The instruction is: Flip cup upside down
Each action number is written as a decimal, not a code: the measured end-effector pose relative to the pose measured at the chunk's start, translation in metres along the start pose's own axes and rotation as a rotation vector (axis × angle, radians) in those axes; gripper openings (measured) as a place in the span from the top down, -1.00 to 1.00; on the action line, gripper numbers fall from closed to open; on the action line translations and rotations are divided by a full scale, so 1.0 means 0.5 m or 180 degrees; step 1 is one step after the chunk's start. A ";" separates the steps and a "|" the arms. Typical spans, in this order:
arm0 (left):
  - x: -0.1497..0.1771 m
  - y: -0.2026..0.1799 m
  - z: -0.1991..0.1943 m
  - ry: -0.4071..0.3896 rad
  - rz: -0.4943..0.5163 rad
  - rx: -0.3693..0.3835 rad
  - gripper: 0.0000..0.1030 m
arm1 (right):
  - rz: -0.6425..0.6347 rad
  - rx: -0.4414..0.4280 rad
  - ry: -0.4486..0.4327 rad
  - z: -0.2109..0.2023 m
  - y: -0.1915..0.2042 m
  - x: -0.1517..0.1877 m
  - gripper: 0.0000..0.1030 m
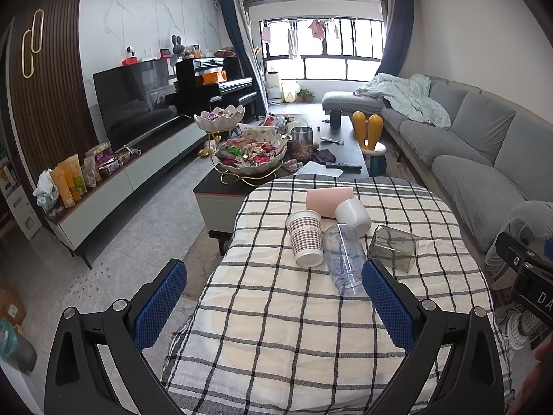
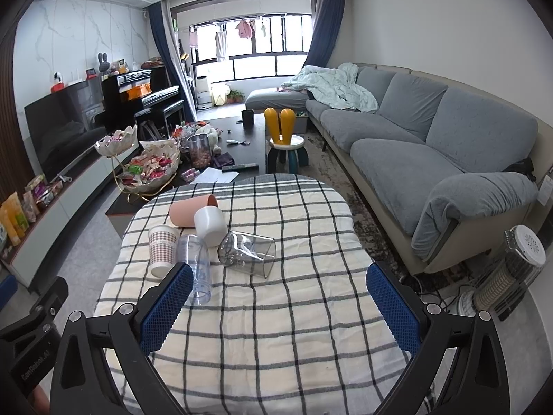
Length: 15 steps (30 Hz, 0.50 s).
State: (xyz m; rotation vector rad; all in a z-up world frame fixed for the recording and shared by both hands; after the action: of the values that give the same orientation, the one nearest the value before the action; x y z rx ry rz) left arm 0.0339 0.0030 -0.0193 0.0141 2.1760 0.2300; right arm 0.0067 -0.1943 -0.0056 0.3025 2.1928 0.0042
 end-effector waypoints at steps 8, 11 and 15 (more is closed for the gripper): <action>0.000 0.000 0.000 0.0002 -0.0001 0.0006 -1.00 | 0.0011 -0.0004 0.0013 0.000 0.002 0.004 -0.96; -0.001 0.000 0.001 0.0010 -0.0007 0.0010 -1.00 | 0.0009 -0.0004 0.0007 0.000 0.002 0.004 -0.96; 0.004 0.003 -0.002 0.0012 -0.0012 0.0007 -1.00 | 0.0013 -0.0007 0.0017 0.001 0.001 0.003 -0.96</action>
State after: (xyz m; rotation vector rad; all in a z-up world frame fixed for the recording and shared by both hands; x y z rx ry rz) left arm 0.0317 0.0046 -0.0200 0.0108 2.1798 0.2258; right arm 0.0064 -0.1936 -0.0072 0.3061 2.1973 0.0098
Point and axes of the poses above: each gripper's, at about its wrist camera, not at the fingertips, and z roughly the way its jaws point, y to its left, x to its underside, the point moved 4 cm from there along z, roughly the way its jaws point, and after that the axes turned 9 degrees about -x, right-handed, at the moved point
